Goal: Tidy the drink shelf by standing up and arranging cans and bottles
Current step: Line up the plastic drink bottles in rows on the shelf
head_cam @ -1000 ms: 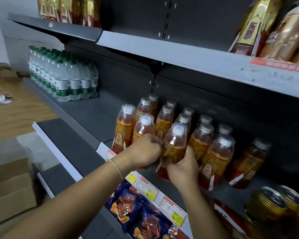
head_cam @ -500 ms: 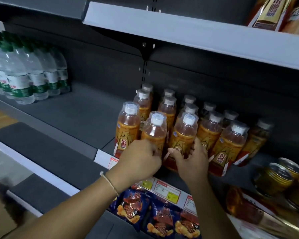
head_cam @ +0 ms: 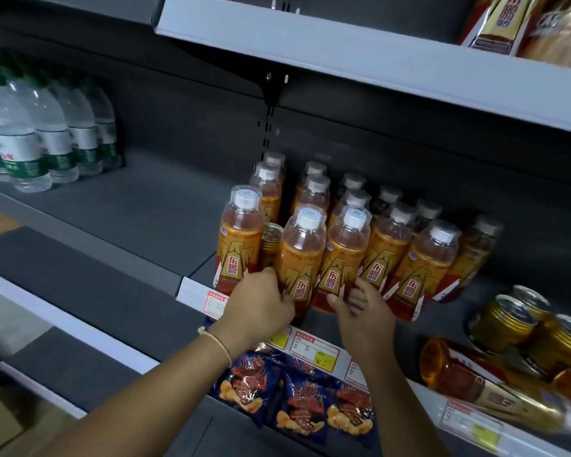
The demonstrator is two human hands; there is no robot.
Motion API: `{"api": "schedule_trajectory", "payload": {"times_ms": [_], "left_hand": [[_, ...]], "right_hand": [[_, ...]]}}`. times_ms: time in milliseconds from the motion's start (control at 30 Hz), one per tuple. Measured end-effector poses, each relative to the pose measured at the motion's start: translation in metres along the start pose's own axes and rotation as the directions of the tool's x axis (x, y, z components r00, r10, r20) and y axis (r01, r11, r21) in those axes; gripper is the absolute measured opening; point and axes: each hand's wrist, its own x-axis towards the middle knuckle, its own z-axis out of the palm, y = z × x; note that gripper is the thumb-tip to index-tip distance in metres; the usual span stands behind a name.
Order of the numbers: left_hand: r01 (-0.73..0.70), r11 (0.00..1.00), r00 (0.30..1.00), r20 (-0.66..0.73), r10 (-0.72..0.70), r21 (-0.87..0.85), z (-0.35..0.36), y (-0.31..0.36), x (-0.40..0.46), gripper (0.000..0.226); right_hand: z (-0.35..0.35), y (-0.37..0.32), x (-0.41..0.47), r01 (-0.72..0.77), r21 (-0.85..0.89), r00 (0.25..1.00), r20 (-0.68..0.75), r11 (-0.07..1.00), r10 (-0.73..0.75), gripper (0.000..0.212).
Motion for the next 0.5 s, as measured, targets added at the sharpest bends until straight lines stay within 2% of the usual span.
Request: {"api": "schedule_trajectory", "payload": {"times_ms": [233,400,500], "left_hand": [[0.000,0.988,1.000,0.023,0.004,-0.157,0.013,0.002,0.005,0.031],[-0.010,0.978,0.997,0.073,0.026,-0.210,0.026,0.006,0.011,0.052],[0.014,0.985,0.998,0.069,-0.002,-0.171,0.033,0.010,0.018,0.054]], "right_hand": [[0.003,0.005,-0.002,0.045,-0.032,0.995,-0.093,0.998,-0.048,0.062],[0.003,0.007,0.000,0.059,-0.066,0.997,-0.046,0.996,-0.062,0.084],[0.004,0.007,0.001,0.048,-0.088,0.996,-0.066,0.995,-0.054,0.092]]}}
